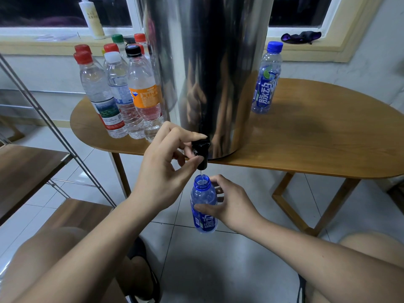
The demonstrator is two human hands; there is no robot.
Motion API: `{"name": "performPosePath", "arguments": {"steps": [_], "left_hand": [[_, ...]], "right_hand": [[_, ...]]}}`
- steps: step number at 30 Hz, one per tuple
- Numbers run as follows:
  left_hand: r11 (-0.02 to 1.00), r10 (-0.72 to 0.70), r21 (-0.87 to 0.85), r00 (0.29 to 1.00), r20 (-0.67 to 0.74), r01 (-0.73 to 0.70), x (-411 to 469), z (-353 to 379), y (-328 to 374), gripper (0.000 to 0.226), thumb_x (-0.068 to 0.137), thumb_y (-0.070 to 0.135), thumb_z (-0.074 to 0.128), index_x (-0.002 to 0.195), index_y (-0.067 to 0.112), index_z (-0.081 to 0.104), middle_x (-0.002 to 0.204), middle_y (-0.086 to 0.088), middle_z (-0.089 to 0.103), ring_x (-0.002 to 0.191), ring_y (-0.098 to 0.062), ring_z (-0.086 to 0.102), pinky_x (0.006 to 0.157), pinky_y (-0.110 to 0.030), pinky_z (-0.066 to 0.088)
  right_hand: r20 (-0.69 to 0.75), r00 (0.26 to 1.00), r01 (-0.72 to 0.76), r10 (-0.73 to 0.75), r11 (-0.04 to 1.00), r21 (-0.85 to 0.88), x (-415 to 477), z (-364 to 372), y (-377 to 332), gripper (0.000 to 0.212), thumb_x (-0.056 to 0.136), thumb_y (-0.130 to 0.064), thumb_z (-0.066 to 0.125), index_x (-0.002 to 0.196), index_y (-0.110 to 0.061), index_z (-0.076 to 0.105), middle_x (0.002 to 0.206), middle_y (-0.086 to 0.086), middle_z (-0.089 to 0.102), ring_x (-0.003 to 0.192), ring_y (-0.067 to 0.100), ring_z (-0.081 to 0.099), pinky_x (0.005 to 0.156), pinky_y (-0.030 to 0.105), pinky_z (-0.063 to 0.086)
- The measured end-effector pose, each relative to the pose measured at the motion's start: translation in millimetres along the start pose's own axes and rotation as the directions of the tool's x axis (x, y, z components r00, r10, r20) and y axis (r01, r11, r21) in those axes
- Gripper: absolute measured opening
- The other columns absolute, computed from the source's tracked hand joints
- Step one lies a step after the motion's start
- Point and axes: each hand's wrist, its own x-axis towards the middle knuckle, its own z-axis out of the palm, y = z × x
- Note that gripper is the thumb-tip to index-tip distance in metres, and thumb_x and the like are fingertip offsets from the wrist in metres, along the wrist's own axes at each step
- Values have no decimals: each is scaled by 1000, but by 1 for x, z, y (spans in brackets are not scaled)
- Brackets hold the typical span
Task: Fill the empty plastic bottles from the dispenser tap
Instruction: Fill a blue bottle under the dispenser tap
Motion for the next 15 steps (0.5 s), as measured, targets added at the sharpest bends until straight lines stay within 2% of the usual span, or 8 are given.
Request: {"name": "performPosePath", "arguments": {"steps": [15], "left_hand": [[1000,-3,3,1000,4,3,0,0,0,47,91,-7,81,123,24,69,103,-7,56,88,-24,65,68,-37,55]], "right_hand": [[-12,1000,9,-9,1000,11,-1,0,-1,66,77,-57,93,131,-44,56,126,-23,68,112,2,66,93,30,63]]}}
